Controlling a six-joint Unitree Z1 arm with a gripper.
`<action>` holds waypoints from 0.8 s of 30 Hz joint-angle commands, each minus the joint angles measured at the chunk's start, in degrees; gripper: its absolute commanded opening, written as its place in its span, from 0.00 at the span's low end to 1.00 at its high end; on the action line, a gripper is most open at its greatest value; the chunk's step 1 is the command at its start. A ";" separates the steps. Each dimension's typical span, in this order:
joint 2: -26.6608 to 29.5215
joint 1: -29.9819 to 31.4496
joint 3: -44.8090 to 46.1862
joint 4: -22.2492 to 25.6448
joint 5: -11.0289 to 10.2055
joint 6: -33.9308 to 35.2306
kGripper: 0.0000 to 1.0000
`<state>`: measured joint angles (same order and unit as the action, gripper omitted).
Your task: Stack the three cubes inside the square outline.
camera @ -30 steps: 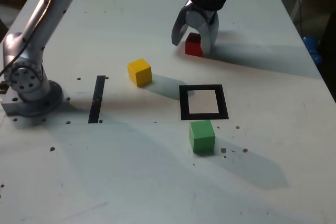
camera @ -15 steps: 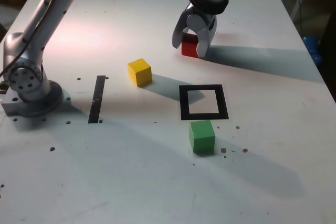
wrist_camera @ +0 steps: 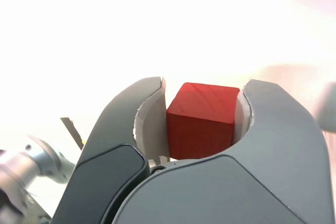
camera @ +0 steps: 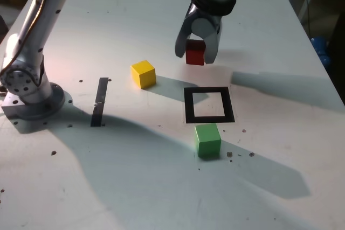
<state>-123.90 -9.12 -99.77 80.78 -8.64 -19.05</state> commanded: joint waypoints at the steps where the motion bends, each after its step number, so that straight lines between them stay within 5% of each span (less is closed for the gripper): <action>1: 0.70 1.27 0.42 0.54 0.67 1.99 0.35; 13: 0.51 10.31 2.77 -0.01 4.28 12.14 0.35; 24: -1.12 12.67 1.73 -0.73 6.71 14.04 0.35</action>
<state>-124.57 3.44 -97.74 80.13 -2.08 -5.08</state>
